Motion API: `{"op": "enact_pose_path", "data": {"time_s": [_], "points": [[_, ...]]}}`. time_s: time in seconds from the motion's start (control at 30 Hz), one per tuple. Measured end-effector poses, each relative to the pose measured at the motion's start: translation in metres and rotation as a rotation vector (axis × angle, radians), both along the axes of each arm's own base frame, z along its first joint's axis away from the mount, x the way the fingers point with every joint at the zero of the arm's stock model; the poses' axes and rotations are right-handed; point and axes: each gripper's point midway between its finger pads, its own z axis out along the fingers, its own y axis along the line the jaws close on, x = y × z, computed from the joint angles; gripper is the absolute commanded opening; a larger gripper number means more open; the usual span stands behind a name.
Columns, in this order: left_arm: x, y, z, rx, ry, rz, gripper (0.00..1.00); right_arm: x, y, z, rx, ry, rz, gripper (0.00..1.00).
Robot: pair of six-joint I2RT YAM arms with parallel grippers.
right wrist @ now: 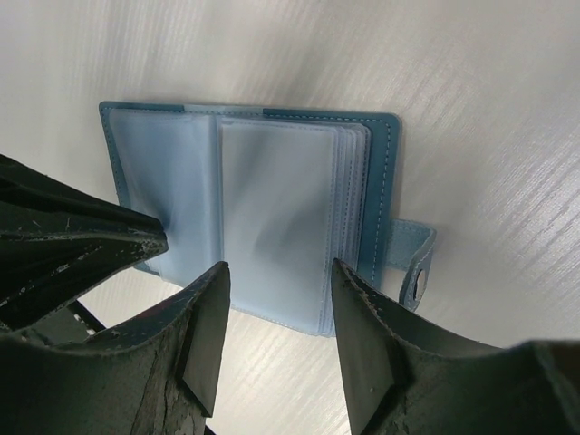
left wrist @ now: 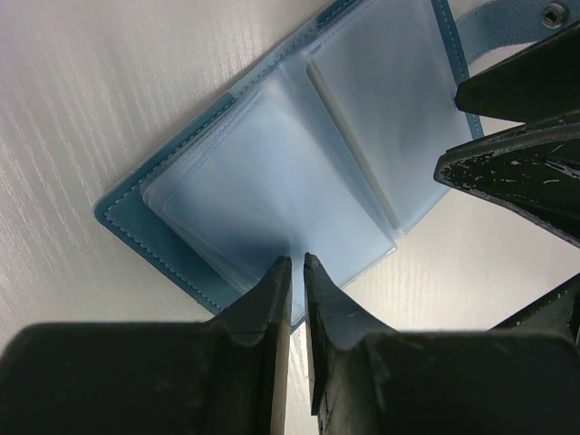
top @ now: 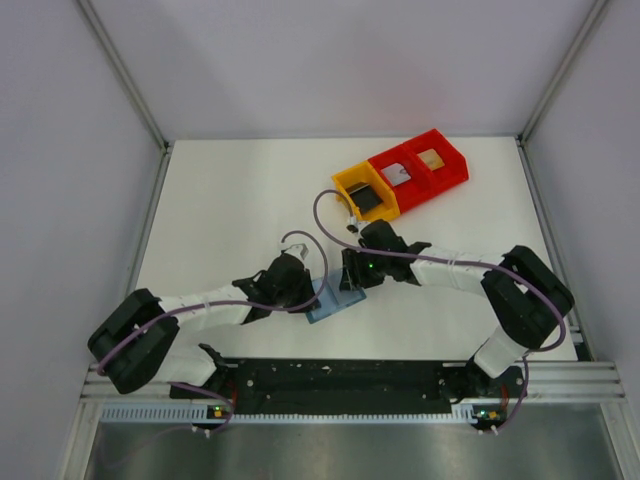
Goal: Take the credit cards out of the card holder
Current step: Remove the credit card from the card holder.
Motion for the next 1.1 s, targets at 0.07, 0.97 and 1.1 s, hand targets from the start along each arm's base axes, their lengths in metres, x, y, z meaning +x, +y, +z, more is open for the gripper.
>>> {"op": "enact_pose_path", "data": {"time_s": [0.07,0.97,1.1], "points": [[0.000,0.000,0.000,-0.001,0.000,-0.001,0.15,0.000,0.000,0.000,-0.001,0.001,0.000,0.48],[0.000,0.001,0.003,-0.002,-0.008,0.006,0.14,-0.011,0.036,0.022,0.157,0.050,0.085,0.43],[0.000,0.014,0.016,-0.022,-0.066,0.057,0.16,-0.020,0.059,0.031,0.186,0.048,0.137,0.43]]}}
